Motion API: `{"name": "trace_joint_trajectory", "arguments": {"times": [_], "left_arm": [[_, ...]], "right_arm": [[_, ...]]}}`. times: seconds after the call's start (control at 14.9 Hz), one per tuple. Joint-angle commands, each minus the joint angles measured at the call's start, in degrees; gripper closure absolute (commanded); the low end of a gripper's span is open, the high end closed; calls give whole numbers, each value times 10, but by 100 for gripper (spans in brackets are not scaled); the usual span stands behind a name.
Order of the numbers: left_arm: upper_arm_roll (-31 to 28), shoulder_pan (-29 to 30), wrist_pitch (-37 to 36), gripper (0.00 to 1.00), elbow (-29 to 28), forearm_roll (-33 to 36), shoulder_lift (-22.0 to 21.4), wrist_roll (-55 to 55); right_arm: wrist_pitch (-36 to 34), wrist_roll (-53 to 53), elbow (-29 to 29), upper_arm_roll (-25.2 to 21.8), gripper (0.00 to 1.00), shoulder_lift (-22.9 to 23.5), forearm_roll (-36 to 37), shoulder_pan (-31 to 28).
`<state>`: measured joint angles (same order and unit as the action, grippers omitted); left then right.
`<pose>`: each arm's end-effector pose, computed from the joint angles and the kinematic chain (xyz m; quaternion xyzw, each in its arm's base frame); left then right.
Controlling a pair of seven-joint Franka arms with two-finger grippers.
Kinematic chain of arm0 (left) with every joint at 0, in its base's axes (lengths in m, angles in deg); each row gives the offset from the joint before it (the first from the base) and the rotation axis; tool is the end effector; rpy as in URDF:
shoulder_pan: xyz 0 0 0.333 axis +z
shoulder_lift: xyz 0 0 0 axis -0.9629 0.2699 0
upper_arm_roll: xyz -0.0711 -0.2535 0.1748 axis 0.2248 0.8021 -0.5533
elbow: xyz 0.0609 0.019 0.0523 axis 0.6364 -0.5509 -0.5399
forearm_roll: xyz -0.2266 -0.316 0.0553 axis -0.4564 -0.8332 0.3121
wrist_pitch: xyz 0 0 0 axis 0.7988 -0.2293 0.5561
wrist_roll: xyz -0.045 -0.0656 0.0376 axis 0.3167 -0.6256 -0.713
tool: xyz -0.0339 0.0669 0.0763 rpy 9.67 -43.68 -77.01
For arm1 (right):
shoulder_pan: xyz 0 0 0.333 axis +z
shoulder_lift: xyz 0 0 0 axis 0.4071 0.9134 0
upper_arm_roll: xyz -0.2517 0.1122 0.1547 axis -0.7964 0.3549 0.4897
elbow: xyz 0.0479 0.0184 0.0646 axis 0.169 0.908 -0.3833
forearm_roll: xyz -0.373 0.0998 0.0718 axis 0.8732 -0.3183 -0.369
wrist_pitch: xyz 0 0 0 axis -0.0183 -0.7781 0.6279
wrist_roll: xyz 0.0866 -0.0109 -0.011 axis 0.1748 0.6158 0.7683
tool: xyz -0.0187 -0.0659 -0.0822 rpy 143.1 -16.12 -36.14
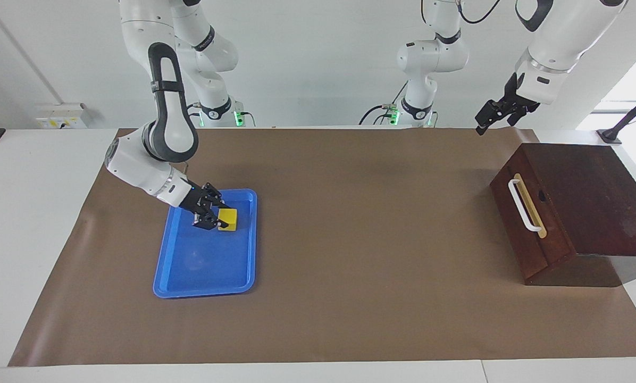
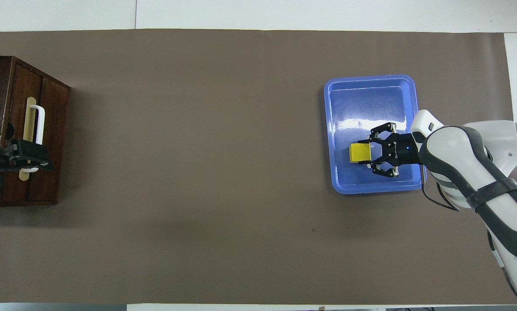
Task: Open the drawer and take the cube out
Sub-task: 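Lower the cube into the tray while the left gripper pushes the drawer shut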
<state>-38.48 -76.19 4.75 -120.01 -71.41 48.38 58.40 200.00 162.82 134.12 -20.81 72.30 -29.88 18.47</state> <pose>0.4984 -0.0359 0.6055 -0.9926 -0.1057 0.0593 0.0042 0.5443 0.0178 0.2885 -0.6628 -0.6803 -0.2419 0.1981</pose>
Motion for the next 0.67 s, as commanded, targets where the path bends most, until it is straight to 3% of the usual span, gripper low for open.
{"name": "trace_joint_trajectory", "arguments": {"times": [0.0,0.2,0.47,0.61], "left_arm": [[-4,-6,-17,0,40,-6,37,-18],[-3,-7,-28,0,87,5,79,-18],[15,-5,-37,0,87,10,79,-33],[15,0,-26,0,90,9,79,-80]], "right_arm": [[11,20,8,1,0,-1,-15,0],[10,11,7,1,0,-3,-15,0],[6,-48,-3,1,0,-15,-12,15],[2,-127,-19,0,0,-36,12,26]]}}
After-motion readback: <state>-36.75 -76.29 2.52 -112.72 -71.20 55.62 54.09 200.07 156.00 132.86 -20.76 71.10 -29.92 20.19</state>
